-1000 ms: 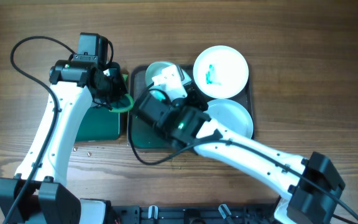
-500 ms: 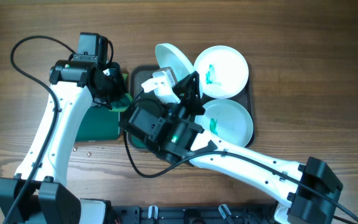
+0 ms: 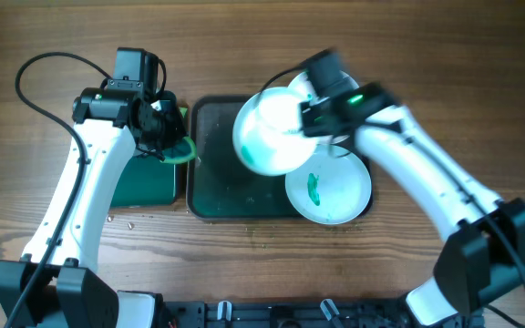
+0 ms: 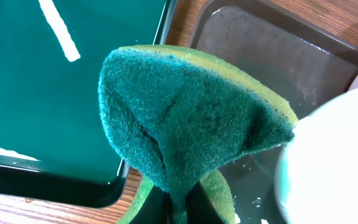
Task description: Clean dirty plates on tray and stack at the side
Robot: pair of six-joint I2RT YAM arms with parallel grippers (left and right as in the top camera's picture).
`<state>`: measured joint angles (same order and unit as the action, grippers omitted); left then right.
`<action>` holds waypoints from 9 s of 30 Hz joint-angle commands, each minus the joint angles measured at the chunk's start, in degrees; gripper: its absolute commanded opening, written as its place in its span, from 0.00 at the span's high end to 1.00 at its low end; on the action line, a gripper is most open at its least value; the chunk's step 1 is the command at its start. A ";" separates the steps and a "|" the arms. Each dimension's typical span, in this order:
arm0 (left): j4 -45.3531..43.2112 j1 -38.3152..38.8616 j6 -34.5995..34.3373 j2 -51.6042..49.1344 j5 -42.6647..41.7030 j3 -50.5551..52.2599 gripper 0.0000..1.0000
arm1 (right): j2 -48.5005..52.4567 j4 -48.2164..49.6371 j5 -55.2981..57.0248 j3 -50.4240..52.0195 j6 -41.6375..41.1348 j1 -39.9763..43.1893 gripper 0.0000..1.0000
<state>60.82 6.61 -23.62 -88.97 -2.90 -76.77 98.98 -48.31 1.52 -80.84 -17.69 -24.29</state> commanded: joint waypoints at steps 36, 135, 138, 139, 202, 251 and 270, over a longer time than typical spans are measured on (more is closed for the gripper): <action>-1.01 -0.35 0.92 0.83 0.57 -0.96 0.96 | -13.40 2.01 -27.47 28.46 3.26 52.41 0.64; -7.43 21.14 -12.22 -28.26 -4.20 -0.66 0.96 | 5.77 31.08 -14.14 28.41 -12.28 -4.94 0.96; -7.52 22.62 -13.11 -30.36 -5.86 1.01 0.96 | 5.77 31.08 -13.94 28.41 -12.31 -4.92 0.96; -7.50 23.19 -12.68 -30.91 -7.85 2.08 0.96 | 5.77 31.10 -13.94 28.41 -12.31 -4.92 0.96; -10.80 16.48 -19.21 -23.19 20.44 2.91 0.96 | 5.84 31.12 -23.63 29.97 -12.44 -1.18 0.96; -16.31 22.47 -21.05 -23.78 20.48 3.67 0.96 | 5.84 31.08 -23.63 29.97 -12.44 -1.18 0.96; -13.11 22.73 11.45 -23.78 -27.52 3.67 0.96 | 5.81 30.91 -23.63 29.97 -12.39 -1.18 0.96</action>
<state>50.19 28.91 -16.71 -111.92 -21.82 -73.47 103.83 -16.64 -24.18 -51.90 -30.30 -25.69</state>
